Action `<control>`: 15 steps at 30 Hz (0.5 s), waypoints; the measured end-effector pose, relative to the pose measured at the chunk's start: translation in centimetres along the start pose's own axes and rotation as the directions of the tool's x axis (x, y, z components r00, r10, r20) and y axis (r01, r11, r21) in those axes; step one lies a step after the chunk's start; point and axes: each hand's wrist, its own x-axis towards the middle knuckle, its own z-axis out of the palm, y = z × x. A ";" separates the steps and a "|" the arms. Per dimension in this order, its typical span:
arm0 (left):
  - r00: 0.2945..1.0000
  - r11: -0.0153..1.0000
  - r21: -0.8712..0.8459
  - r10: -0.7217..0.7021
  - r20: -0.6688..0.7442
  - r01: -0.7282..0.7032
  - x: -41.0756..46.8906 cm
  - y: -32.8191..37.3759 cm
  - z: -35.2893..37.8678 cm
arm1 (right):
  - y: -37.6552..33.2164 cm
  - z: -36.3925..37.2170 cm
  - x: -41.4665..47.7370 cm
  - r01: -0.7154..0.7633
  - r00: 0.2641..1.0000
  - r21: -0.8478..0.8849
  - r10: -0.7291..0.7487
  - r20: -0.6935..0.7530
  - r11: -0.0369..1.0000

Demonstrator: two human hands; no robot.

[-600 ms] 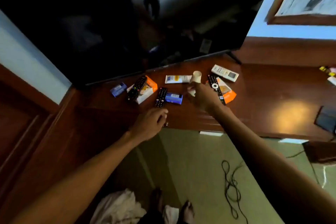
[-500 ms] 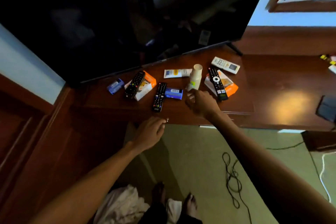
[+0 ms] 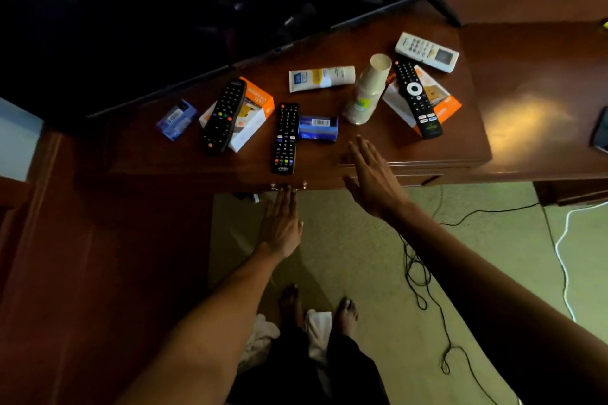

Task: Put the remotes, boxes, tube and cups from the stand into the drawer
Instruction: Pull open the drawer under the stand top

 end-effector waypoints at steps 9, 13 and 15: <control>0.998 1.000 0.011 0.014 -0.069 -0.013 -0.8 0.0 1.1 | 1.1 3.1 0.8 0.055 0.998 -0.110 -0.053 0.024 0.992; 0.997 1.000 0.013 0.004 -0.081 -0.002 -1.0 0.6 0.9 | 1.7 3.8 0.7 0.069 0.998 -0.146 -0.067 0.021 0.987; 0.996 1.000 0.009 -0.009 -0.084 0.010 -1.3 0.9 1.0 | 2.1 3.6 0.7 0.085 0.996 -0.159 -0.080 0.034 0.984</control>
